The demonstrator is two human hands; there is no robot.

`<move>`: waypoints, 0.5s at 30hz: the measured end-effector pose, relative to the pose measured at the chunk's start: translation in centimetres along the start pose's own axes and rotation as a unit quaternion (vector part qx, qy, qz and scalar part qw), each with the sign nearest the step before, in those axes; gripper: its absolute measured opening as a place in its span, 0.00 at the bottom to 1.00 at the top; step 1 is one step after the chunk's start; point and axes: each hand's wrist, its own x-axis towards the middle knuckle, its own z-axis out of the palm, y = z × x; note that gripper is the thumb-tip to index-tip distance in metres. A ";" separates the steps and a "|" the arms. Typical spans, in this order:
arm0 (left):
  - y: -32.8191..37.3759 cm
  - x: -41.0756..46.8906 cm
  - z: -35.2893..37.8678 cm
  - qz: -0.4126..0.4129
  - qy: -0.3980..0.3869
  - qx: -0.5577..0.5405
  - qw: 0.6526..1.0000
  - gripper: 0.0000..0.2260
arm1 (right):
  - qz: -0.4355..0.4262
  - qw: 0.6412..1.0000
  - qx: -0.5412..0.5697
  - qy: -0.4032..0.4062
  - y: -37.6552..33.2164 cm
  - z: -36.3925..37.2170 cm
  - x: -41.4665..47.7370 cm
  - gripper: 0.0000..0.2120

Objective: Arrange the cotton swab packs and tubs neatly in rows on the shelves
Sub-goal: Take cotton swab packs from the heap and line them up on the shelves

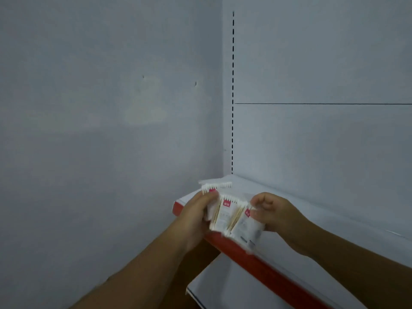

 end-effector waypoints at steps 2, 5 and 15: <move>0.7 3.6 -0.3 -0.022 -0.020 -0.009 1.000 0.09 | -0.014 0.999 -0.001 0.043 0.2 -0.4 1.8 0.07; 0.6 8.6 -0.2 -0.057 -0.055 0.021 0.997 0.14 | -0.033 0.996 -0.007 0.077 1.1 -1.5 4.8 0.07; 3.6 24.9 -4.8 0.032 -0.005 0.208 0.978 0.14 | -0.019 0.950 -0.145 0.277 4.2 -7.3 16.1 0.07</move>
